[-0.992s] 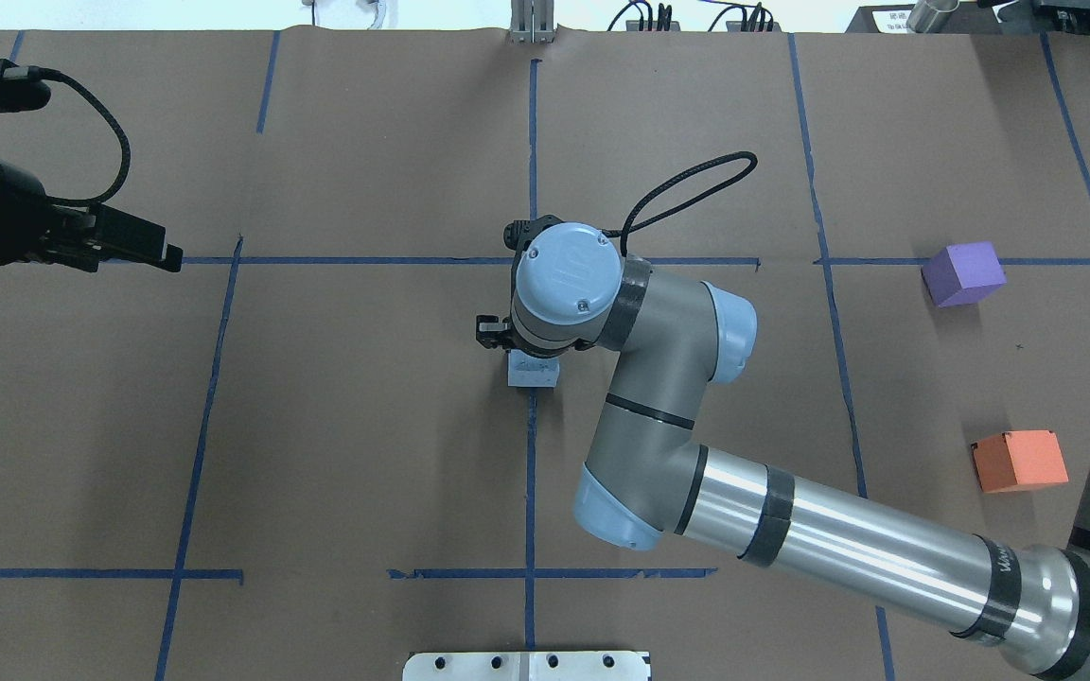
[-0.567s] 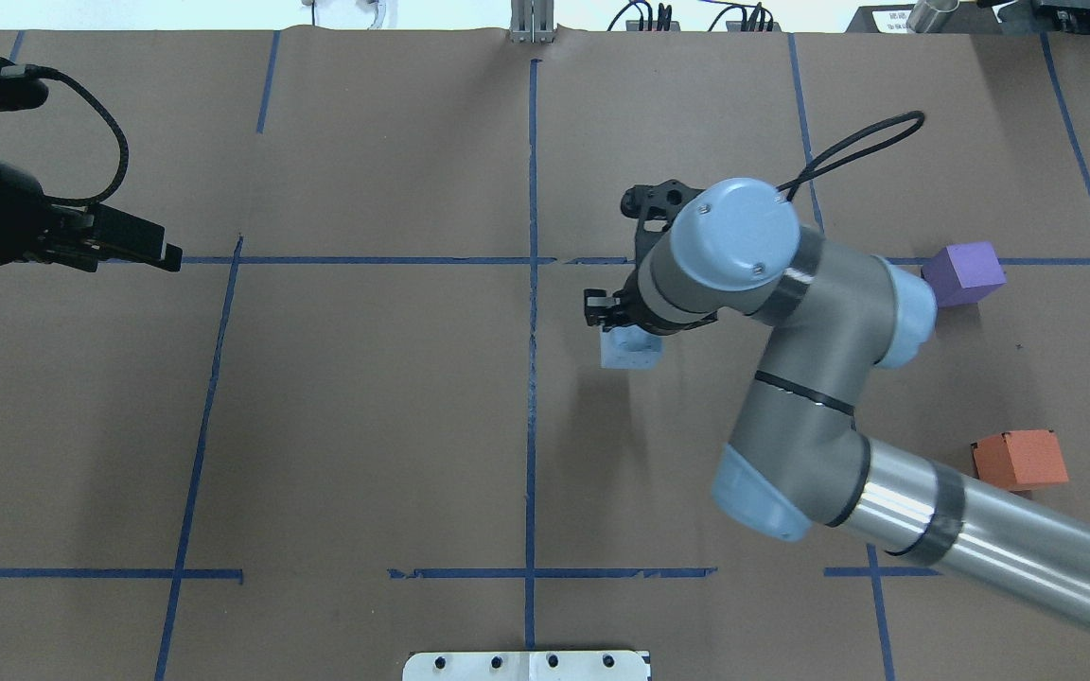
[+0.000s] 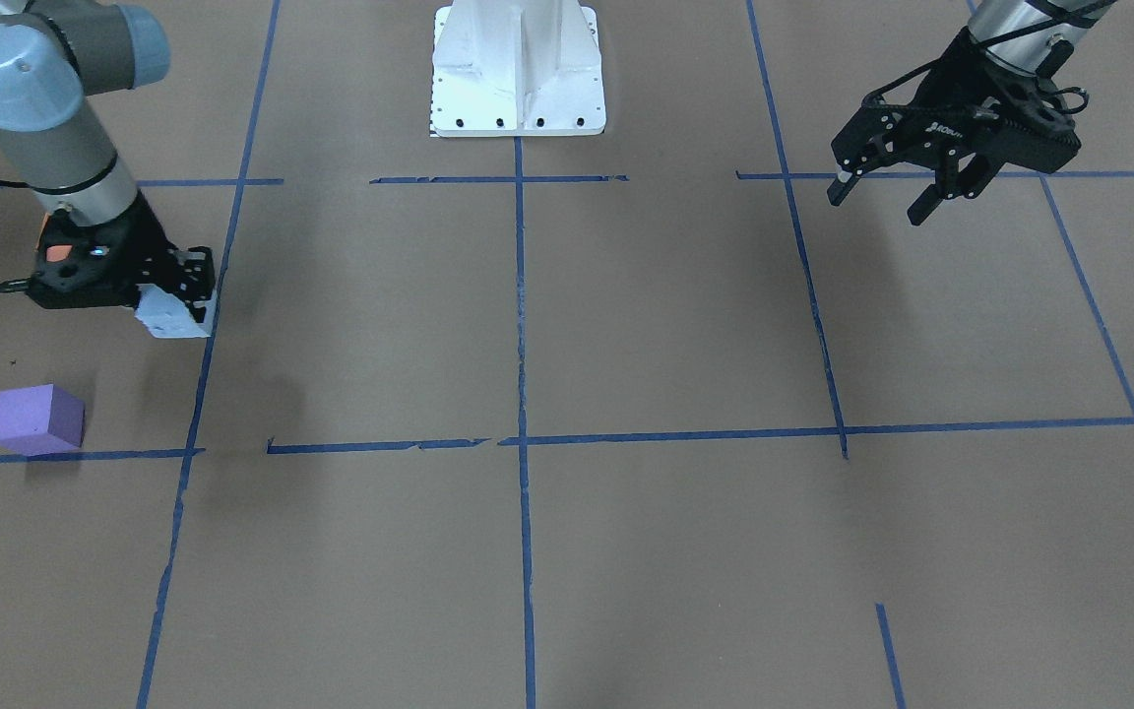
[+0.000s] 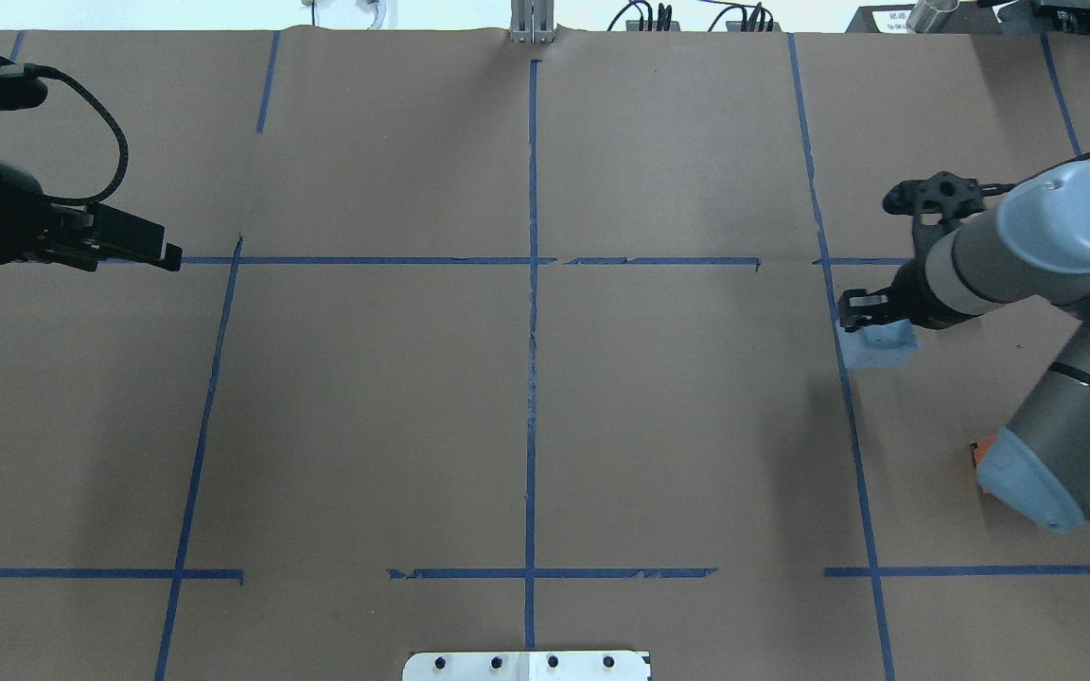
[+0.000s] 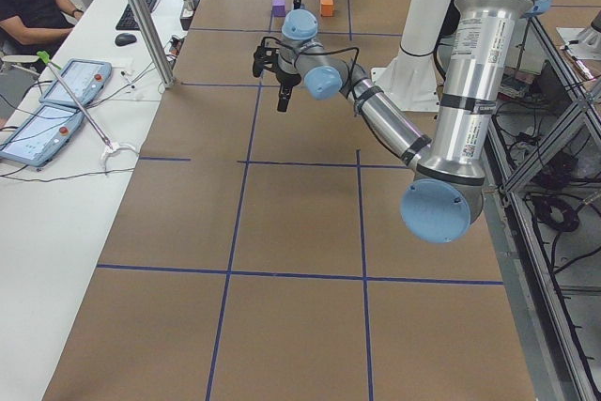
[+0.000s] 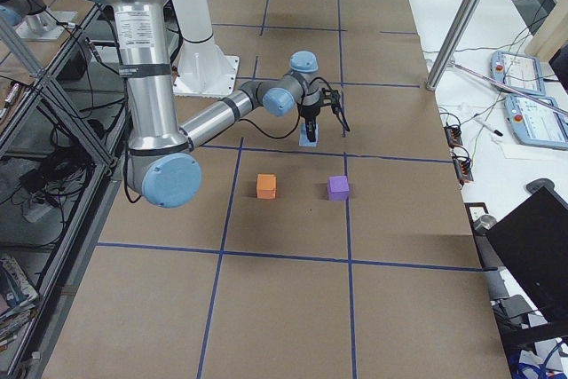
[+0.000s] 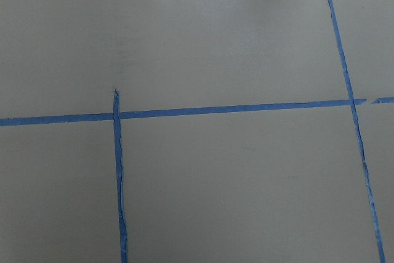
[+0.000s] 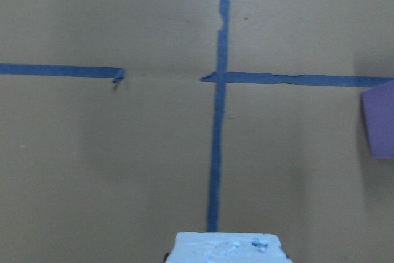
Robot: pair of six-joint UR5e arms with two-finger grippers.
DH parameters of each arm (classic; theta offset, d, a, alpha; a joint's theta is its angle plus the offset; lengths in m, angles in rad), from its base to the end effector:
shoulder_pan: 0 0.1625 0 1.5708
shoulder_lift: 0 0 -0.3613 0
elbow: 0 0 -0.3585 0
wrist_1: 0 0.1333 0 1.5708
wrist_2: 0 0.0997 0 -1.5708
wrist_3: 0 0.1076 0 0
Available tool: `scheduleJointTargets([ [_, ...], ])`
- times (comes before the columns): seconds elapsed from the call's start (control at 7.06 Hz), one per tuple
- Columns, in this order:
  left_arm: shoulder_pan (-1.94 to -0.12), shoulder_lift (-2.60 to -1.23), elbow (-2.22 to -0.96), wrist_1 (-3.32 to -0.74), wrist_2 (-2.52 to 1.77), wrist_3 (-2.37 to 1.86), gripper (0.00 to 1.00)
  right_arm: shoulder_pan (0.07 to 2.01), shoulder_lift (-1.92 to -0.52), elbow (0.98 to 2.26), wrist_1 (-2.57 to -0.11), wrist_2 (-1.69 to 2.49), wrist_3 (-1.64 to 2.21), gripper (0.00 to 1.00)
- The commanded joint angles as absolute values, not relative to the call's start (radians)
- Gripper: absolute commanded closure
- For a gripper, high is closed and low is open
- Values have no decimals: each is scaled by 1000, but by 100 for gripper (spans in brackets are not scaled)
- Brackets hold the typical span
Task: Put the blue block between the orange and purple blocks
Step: 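Carry the light blue cube with the right gripper toward the purple cube, then lower the light blue cube between the purple and orange cubes, open right gripper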
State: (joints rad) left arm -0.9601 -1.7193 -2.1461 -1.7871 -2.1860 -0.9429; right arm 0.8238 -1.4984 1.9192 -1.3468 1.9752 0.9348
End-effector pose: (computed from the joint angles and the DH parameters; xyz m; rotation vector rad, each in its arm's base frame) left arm 0.2008 -0.4110 0.2537 0.2489 1.0389 -0.0110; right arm -0.2679 -0.4232 0.3955 0.1331 -0.7336 0.0487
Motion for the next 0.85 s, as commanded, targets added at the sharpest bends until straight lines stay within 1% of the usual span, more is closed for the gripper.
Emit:
scheduleJointTargets([
  [0.0,-959,-1721,-2148,-1787,-2183,-943,0,919,-1581,1866,-1322,2034,868,89],
  [0.28,-959,-1721,-2148,-1787,-2183,-943,0,919,-1597,1835,-1318,2037,868,89],
  [0.71,-959,-1721,-2149,-1787,-2181,-957,0,914,-1585,1787,-1318,2040,870,88],
])
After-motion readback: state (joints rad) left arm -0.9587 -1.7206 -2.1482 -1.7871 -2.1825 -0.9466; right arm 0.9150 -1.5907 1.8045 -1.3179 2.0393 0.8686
